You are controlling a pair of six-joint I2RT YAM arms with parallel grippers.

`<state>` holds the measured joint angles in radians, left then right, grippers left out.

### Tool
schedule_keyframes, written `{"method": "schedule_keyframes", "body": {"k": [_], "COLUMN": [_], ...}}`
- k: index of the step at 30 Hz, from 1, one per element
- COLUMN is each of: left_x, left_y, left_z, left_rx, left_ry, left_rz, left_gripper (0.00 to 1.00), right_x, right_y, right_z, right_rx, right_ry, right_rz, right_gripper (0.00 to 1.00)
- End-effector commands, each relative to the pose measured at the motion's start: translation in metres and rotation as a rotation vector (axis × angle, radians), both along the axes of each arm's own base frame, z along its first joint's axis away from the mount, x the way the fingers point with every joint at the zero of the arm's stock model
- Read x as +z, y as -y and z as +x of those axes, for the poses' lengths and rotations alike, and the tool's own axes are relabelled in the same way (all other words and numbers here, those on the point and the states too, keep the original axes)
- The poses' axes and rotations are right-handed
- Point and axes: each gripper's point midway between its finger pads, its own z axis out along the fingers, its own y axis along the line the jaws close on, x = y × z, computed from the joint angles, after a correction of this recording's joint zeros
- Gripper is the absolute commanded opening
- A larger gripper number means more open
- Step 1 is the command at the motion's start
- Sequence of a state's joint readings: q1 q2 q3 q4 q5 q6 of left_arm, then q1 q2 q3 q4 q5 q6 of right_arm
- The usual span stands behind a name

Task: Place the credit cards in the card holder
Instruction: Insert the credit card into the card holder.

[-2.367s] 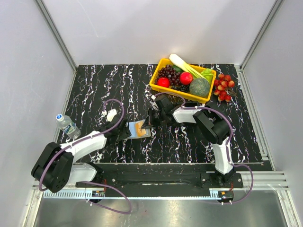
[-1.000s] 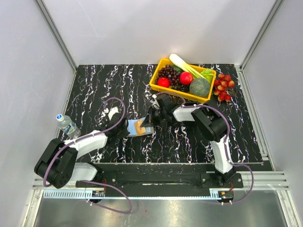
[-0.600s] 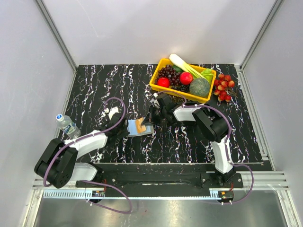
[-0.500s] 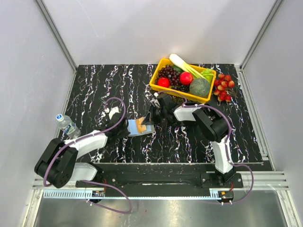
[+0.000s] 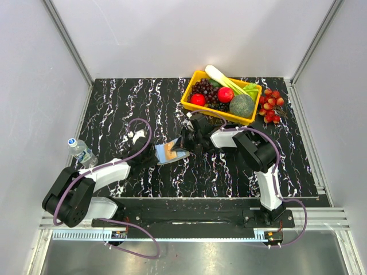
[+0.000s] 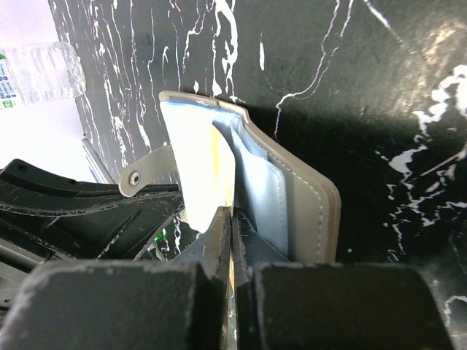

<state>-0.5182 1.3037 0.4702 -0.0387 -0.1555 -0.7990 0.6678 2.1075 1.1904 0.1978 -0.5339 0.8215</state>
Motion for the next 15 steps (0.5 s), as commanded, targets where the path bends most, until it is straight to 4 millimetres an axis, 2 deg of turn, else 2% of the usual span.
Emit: {"method": "schedule_keyframes", "body": {"k": [1,10,15], "left_x": [-0.02,-0.016,-0.016], "left_y": [0.009,0.01,0.011], "left_z": [-0.026,-0.019,-0.019], "left_rx": [-0.055,-0.058,-0.06], "left_ry": [-0.106,-0.091,-0.089], "left_rz": [-0.04,-0.026,-0.032], "left_gripper": [0.0,0.0,0.0], "right_x": [-0.026,-0.015,-0.019], "right_y": [0.0,-0.01,-0.017], "right_z": [-0.027,-0.024,-0.03], "right_rx": [0.05,0.111,0.133], "right_ry": [-0.032,0.024,-0.027], "right_rz": [-0.109,-0.103,-0.084], "right_gripper": [0.0,0.02,0.05]}}
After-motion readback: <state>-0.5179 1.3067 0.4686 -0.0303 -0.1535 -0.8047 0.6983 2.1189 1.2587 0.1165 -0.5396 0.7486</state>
